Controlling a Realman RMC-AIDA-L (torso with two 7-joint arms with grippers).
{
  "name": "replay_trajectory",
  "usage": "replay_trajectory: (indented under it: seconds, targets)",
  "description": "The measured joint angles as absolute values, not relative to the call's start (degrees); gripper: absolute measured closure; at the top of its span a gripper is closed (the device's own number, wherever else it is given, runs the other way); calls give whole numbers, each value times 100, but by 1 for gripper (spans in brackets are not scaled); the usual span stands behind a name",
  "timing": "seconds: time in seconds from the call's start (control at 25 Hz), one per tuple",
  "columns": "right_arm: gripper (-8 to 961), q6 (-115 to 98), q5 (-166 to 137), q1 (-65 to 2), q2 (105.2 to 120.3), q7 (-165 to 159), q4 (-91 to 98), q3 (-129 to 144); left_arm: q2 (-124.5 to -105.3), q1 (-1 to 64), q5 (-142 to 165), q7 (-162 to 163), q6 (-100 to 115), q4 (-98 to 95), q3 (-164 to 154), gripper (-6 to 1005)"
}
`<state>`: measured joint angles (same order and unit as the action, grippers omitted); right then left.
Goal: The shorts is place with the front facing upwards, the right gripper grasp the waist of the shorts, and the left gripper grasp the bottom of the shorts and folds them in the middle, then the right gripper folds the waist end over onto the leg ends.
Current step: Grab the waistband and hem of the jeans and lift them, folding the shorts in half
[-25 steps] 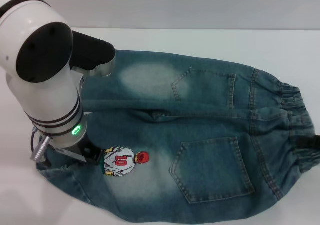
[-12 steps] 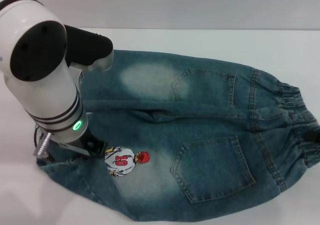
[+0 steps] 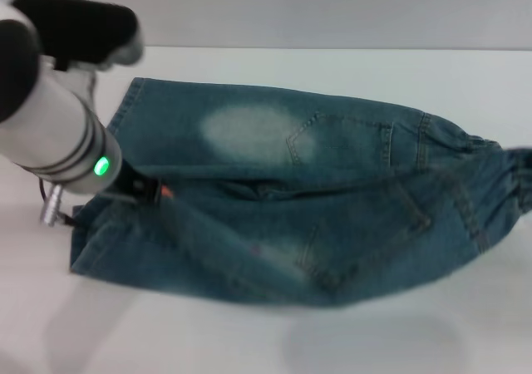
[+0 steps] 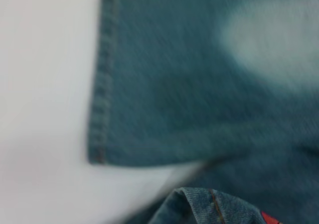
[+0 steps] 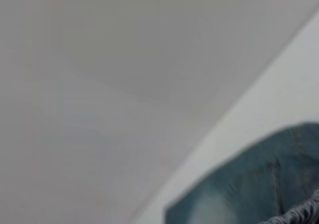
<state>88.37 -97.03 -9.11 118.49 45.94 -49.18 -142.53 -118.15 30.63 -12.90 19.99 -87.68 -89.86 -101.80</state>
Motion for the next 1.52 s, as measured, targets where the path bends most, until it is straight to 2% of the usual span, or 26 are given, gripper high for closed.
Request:
replay_trajectory:
  seconds: [0.56, 1.52]
  targets:
    - [941, 8700, -7411, -1156, 11915, 5623, -3239, -14946, -11804, 2120, -1118, 1835, -6594, -9398, -9260, 909]
    - [941, 7034, -7189, -1615, 11869, 6347, -2562, -15134, -11818, 2554, -1946, 1487, -4205, -7573, -9305, 896]
